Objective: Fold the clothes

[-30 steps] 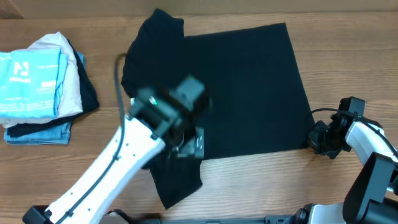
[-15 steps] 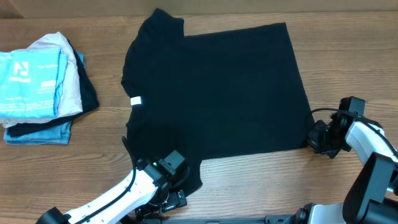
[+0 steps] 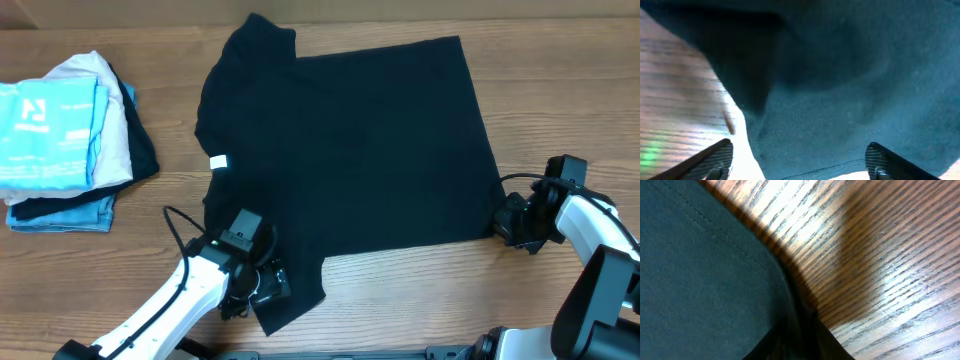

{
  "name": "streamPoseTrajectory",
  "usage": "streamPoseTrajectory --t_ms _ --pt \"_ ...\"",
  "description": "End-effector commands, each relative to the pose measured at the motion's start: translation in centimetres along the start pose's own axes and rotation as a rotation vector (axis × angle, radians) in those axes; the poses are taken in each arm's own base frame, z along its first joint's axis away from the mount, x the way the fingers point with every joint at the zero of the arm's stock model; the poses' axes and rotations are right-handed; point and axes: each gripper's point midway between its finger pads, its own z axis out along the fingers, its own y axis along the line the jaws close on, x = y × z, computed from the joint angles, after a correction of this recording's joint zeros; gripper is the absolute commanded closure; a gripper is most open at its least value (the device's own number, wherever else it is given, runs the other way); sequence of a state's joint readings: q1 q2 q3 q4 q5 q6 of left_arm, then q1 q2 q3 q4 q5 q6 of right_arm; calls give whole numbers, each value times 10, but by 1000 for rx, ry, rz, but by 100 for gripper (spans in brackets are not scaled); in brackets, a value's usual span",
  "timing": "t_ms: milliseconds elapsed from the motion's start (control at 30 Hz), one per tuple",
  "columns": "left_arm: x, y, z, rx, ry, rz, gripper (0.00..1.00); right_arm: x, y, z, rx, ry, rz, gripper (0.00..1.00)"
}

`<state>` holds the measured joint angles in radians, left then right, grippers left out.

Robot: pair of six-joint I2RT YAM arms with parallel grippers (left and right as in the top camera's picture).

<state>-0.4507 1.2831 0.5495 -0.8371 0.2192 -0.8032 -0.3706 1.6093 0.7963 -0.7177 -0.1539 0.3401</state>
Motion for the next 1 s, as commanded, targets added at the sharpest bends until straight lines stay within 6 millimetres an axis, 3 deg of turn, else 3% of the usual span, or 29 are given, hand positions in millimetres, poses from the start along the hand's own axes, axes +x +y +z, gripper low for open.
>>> streamPoseTrajectory --t_ms 0,300,500,667,700,733,767,833,933,967 --pt "-2 -6 -5 26 -3 63 16 12 -4 10 14 45 4 79" --pt "12 9 0 -23 49 46 38 13 -4 10 14 45 4 79" --pt "11 12 7 -40 61 42 33 12 -4 10 14 44 3 79" --pt "14 15 25 -71 126 24 36 11 -3 10 11 38 2 79" --pt "15 16 27 -79 135 21 39 11 -3 10 11 39 3 79" --pt "16 16 28 -80 142 20 53 11 -3 10 11 39 2 79" --pt "16 17 28 -81 143 19 73 11 -3 10 11 39 2 79" --pt "16 17 28 -81 143 19 96 11 -3 10 11 39 3 79" --pt "18 18 26 -87 153 16 96 12 -4 10 13 42 4 80" --pt "19 19 25 -95 160 15 96 12 -4 10 14 44 4 87"
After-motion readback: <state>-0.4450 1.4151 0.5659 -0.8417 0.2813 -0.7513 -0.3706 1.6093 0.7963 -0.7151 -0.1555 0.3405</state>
